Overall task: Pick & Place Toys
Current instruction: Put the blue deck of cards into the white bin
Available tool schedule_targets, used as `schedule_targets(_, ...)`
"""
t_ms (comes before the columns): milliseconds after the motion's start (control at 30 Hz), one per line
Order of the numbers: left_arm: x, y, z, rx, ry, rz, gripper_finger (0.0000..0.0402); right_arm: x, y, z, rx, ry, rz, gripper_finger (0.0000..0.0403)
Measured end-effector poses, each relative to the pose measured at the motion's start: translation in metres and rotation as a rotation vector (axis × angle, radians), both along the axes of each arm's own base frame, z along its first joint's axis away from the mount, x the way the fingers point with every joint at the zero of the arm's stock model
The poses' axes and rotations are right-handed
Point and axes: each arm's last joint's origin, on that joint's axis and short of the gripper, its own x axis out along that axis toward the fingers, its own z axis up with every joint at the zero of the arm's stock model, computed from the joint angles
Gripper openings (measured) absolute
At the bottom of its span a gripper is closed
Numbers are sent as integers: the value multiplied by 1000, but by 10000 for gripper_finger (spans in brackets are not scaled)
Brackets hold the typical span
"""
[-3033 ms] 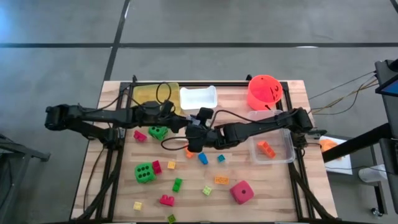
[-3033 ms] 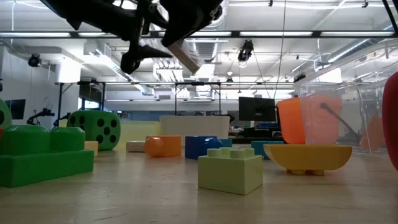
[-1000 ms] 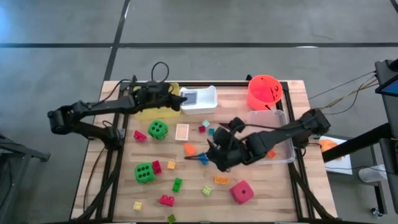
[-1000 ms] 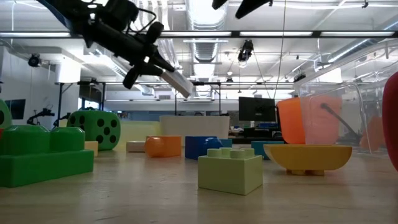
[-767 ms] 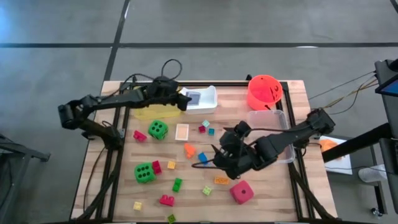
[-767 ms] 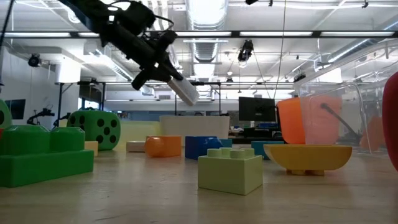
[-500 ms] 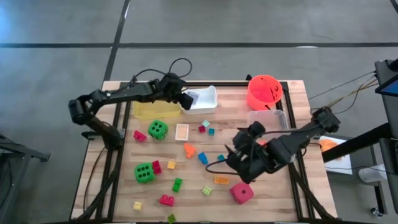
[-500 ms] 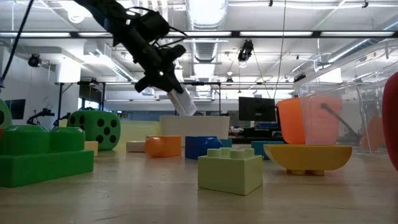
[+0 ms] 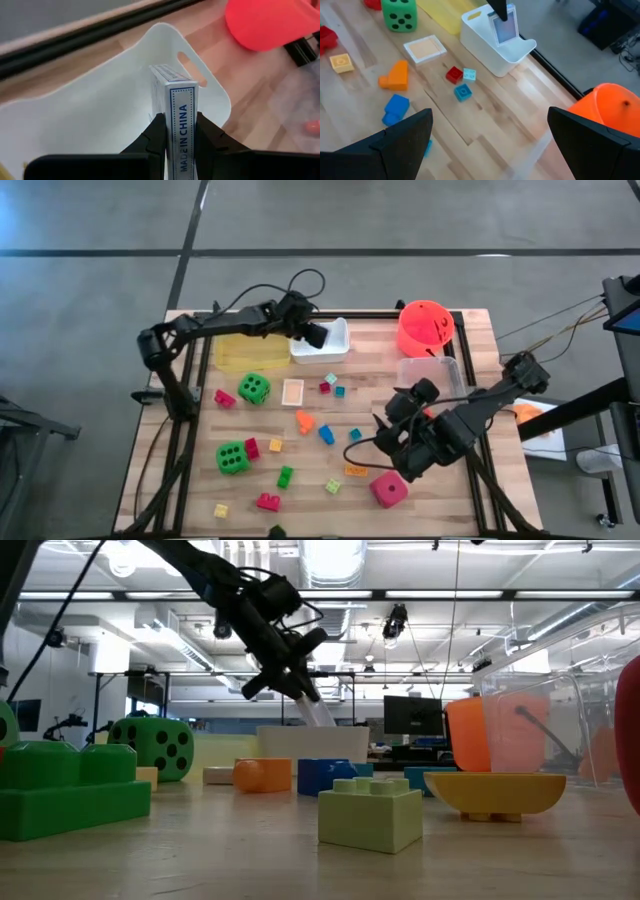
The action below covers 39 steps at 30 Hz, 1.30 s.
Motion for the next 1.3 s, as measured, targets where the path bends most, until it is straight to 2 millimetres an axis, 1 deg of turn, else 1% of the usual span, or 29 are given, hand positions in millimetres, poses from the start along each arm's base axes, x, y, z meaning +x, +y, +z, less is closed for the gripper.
schedule_targets(167,2,1,-9,-67,0,31,50,-1,-1,-6,-15,23,1,389)
schedule_targets(533,-1,0,-14,-145,28,101,50,-1,-1,-8,-27,40,12,389)
schedule_targets(700,0,1,-26,-188,63,149,50,-1,-1,-8,-28,40,12,389)
schedule_targets(800,1,2,-32,-184,78,169,50,-1,-1,-8,-28,40,12,389)
schedule_targets(1033,1,3,-33,-161,90,189,50,-1,-1,-8,-27,39,12,389)
schedule_targets(1300,-4,4,-38,-167,114,209,50,-1,-1,-8,-27,38,12,389)
